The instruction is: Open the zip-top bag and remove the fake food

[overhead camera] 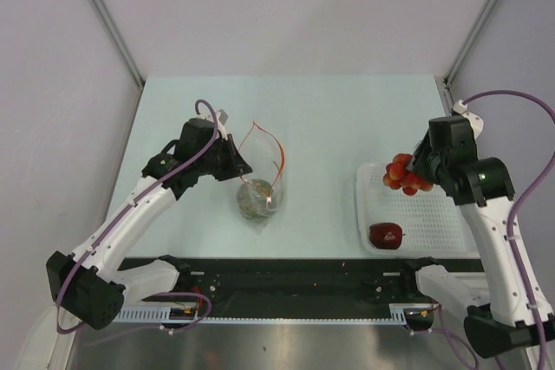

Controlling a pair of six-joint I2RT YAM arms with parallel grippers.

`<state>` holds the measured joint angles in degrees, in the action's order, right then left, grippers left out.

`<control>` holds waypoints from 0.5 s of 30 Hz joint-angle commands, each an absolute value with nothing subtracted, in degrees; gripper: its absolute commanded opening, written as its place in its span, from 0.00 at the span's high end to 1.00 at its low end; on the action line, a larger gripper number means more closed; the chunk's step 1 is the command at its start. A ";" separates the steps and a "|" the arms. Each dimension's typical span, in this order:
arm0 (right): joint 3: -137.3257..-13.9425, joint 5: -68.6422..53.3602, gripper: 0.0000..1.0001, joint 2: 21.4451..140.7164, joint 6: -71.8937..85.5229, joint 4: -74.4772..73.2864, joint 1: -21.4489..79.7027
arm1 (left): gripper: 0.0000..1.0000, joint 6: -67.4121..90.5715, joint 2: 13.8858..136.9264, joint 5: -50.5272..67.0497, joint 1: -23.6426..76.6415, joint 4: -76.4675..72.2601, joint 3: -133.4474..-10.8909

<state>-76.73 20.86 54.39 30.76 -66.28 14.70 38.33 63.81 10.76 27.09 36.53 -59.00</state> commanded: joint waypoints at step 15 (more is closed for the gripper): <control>-59.60 -28.81 1.00 58.19 41.27 -52.57 -9.05 | 1.00 34.28 64.87 13.45 26.98 35.95 -61.26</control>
<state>-63.07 -10.66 60.58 32.62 -59.94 -8.78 35.90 65.58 12.25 27.09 36.60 -60.38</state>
